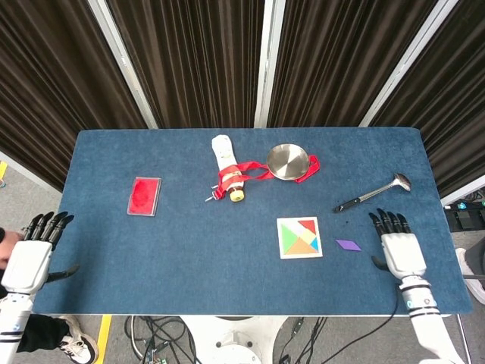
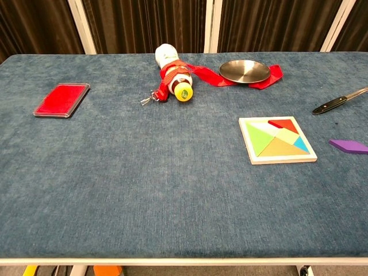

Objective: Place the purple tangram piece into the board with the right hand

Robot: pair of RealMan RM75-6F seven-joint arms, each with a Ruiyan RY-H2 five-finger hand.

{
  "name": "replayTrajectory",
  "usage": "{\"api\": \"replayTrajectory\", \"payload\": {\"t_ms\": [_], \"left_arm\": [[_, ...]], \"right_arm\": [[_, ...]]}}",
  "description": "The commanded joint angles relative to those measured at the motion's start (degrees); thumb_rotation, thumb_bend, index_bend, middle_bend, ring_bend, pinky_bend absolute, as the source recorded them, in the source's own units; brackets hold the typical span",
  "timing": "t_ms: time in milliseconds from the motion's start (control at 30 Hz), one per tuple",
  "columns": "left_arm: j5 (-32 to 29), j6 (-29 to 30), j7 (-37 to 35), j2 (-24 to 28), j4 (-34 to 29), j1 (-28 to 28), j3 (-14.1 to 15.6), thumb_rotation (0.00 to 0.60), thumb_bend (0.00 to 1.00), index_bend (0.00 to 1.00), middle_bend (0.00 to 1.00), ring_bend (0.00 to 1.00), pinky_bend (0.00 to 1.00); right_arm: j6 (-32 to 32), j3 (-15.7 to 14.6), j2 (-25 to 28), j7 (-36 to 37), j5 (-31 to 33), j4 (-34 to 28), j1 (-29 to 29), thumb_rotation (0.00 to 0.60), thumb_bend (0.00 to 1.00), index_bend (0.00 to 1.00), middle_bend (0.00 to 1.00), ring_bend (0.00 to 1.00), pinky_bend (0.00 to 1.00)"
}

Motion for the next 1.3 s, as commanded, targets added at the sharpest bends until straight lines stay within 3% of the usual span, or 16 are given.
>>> {"api": "replayTrajectory", "payload": {"t_ms": [33,700,1300], "left_arm": [[-0.02,-0.03,-0.02,-0.07,0.08,0.02,0.04,0.600,0.05,0.13,0.08,0.00,0.04],[-0.28,-0.81,-0.64,-0.68,1.24,-0.08,0.36,0.600,0.05,0.12,0.08,0.00,0.04],[-0.26,-0.92,-1.22,-0.73,1.63,-0.10,0.44,0.600,0.05,0.13,0.08,0.00,0.04]], "right_arm": [[-2.06,0.49,-1.29,-1.29,1.35,1.32,1.83,0.600,0.14,0.03,0.00,0.00,0.00],[-5.59,-1.69,-4.98,-1.44,2.95,5.16,4.95,0.600,0.15,0.26,0.00,0.00,0.00],[-6.38,-2.35,-5.49,-1.49,3.57,4.72,6.60,0.600,0.16,0.37,0.00,0.00,0.00]]}}
